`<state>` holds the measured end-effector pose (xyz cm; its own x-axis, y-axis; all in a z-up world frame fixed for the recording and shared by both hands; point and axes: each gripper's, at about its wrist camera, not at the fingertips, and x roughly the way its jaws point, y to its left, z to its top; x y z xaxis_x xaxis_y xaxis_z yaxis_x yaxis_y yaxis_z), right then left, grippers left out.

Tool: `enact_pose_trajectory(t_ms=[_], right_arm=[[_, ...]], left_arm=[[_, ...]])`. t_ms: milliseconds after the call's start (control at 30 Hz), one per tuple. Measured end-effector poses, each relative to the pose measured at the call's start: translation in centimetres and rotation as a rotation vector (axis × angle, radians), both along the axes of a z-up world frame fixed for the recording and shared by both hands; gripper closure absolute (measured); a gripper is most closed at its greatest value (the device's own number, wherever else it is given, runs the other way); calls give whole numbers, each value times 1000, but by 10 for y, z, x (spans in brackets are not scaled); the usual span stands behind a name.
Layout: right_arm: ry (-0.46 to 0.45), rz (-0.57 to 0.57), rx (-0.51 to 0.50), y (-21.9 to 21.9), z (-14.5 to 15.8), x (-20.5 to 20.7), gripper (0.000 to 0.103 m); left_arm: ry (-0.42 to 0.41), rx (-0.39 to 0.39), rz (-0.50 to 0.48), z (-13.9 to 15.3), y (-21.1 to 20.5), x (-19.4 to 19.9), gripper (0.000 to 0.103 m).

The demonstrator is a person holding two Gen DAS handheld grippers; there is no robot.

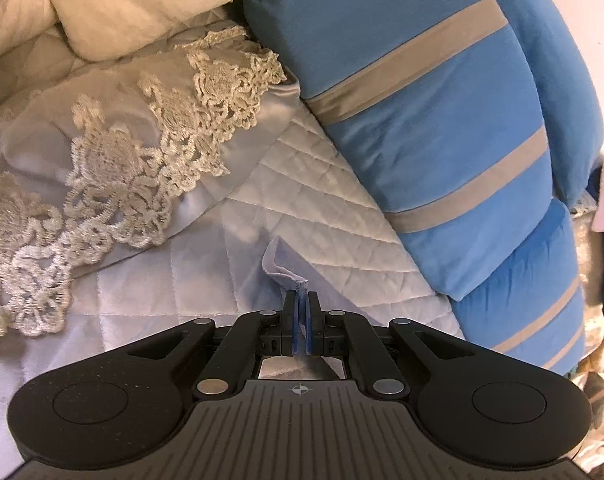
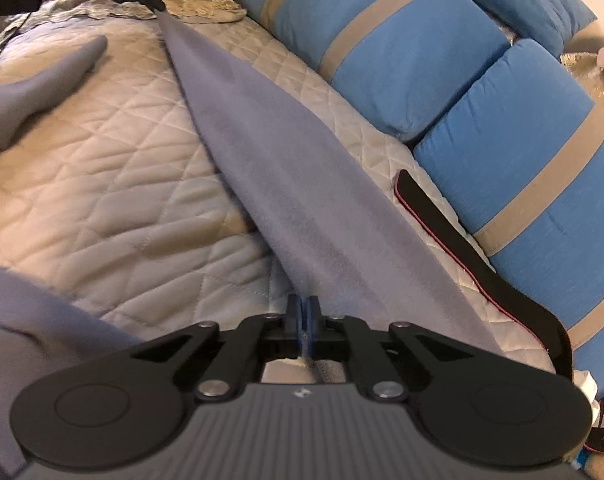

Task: Fold clothes
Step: 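Keep holding the corner with the left gripper while the right gripper regrasps the leg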

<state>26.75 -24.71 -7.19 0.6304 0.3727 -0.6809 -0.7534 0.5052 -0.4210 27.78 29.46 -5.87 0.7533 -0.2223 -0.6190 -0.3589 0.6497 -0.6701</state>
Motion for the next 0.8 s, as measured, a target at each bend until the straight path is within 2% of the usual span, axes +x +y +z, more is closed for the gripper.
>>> enact_pose_trajectory(t_ms=[300,533,567,600,633,667,700,800], right_arm=[[3,38,-47,4,-12,-13,103],[41,-3,-33,5,-24,-12,101],[40,-18,-23,4,-22,-12,77],[46,-27,8,3,-17,-11,59],[58,-32,52,2,-11,-10,50],[70,-41,107,0,-4,-8,32],[78,-66,167,-1,4,-4,23],[105,-207,322,-2,19,25,24]], left_arm=[[31,102,-38,0,-5,-14,100],[52,154,-73,-14,-9,-12,99],[51,161,-77,-15,-10,-12,99],[46,168,-81,-14,-11,-12,99],[46,174,-83,-14,-11,-11,99],[47,180,-85,-14,-12,-11,99],[49,183,-86,-14,-13,-10,99],[62,181,-81,-19,-13,-7,99]])
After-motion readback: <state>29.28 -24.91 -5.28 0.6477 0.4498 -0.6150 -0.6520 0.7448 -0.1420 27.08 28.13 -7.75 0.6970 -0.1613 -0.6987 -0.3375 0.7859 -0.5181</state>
